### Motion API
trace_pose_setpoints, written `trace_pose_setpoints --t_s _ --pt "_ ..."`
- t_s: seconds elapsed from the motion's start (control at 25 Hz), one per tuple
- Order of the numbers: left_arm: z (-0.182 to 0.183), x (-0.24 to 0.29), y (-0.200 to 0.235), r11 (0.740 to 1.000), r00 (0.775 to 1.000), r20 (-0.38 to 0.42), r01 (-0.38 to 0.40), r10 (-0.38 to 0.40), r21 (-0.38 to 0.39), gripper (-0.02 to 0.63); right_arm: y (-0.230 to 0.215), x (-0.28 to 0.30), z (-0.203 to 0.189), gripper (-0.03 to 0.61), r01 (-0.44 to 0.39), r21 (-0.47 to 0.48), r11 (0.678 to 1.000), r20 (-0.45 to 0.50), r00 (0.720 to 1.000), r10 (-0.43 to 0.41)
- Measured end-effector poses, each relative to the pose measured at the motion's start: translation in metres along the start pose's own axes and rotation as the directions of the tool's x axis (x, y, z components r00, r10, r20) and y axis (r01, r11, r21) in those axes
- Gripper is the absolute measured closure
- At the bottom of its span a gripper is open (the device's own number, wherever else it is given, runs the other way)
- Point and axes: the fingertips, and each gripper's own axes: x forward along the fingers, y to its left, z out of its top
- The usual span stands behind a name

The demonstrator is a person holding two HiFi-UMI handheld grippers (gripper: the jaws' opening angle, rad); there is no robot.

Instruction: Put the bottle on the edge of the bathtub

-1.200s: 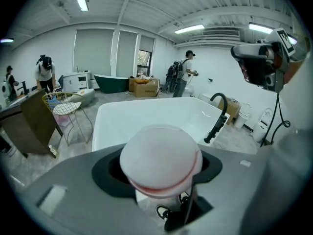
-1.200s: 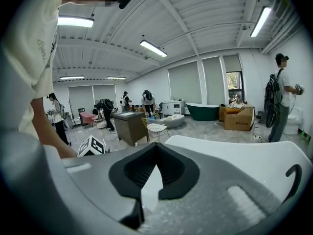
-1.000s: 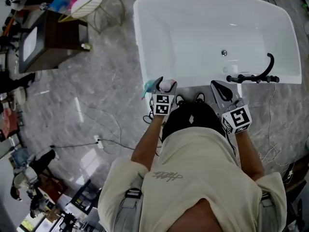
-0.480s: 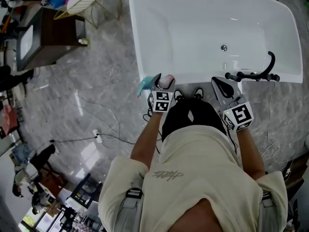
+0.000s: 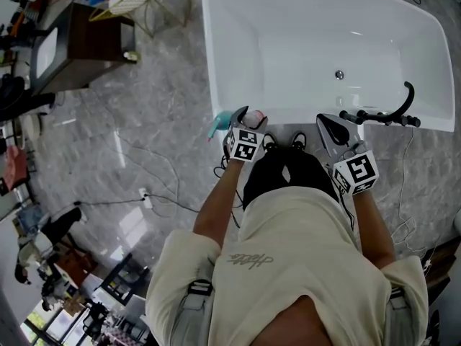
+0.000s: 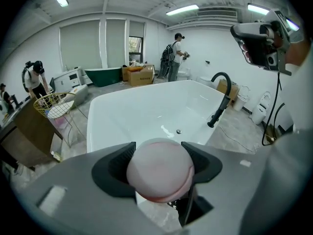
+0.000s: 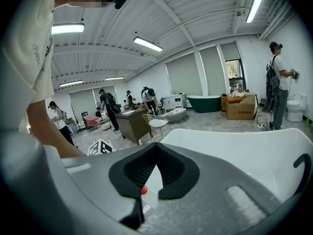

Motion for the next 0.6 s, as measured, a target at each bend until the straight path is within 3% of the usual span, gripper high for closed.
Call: trace_pose_setpoints --t_s 0.28,0.6 --pt "-0.001 0.006 0.002 1.000 0.999 -0.048 0.010 -0.009 0.020 0.300 -0.001 -0.001 0.003 0.577 0.018 0.009 1.000 0.032 0.999 -0.018" --pt "0.015 -0.007 0.000 0.999 1.000 -0.004 -0.012 0.012 0.049 0.293 -0.008 -0.021 0.005 0.577 0.048 0.015 0.999 0.071 0.996 -0.049"
